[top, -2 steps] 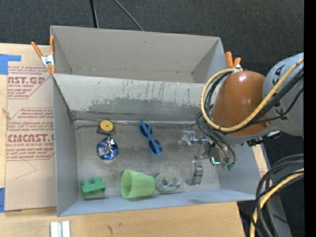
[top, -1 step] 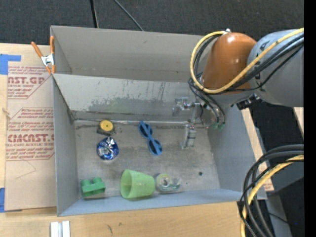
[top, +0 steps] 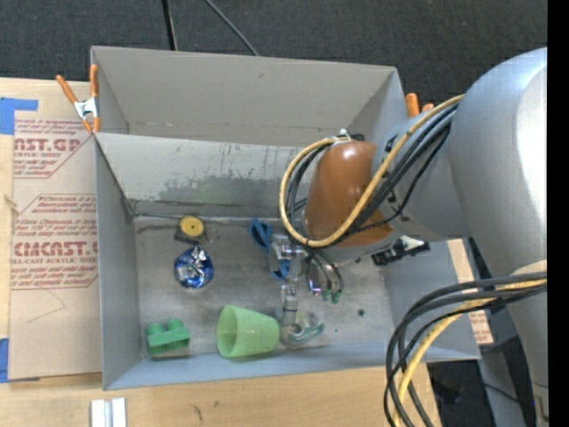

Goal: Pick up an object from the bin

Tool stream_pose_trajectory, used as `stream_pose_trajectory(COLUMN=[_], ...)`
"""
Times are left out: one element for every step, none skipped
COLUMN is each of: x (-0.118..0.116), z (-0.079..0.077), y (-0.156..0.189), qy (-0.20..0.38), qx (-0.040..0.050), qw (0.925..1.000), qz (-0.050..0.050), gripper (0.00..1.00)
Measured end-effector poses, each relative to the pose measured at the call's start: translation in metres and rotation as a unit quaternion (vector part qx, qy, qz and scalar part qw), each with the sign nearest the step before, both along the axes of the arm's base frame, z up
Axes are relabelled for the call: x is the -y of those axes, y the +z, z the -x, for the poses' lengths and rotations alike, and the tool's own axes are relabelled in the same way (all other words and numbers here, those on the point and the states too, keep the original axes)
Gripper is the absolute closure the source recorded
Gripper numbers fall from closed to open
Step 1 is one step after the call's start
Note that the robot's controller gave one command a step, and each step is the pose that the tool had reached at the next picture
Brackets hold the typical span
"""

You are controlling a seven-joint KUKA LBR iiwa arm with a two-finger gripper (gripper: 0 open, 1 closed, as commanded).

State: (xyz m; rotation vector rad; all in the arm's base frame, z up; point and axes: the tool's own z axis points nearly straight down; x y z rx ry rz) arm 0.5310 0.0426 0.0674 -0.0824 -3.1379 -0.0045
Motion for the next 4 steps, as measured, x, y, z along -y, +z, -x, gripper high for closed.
stream_pose_trajectory(x=[0.032, 0.031, 0.031, 0.001], z=[-0.059, -0.058, -0.058, -0.05], y=[0.008, 0.008, 0.008, 0.035], qy=[0.084, 0.084, 0.084, 0.241], qx=[0.0029, 0.003, 0.0025, 0.0038], qw=[0.9964, 0.9964, 0.9964, 0.9704], qz=[0.002, 0.001, 0.001, 0.001], gripper=[0.0, 1.0, 0.0, 0.0])
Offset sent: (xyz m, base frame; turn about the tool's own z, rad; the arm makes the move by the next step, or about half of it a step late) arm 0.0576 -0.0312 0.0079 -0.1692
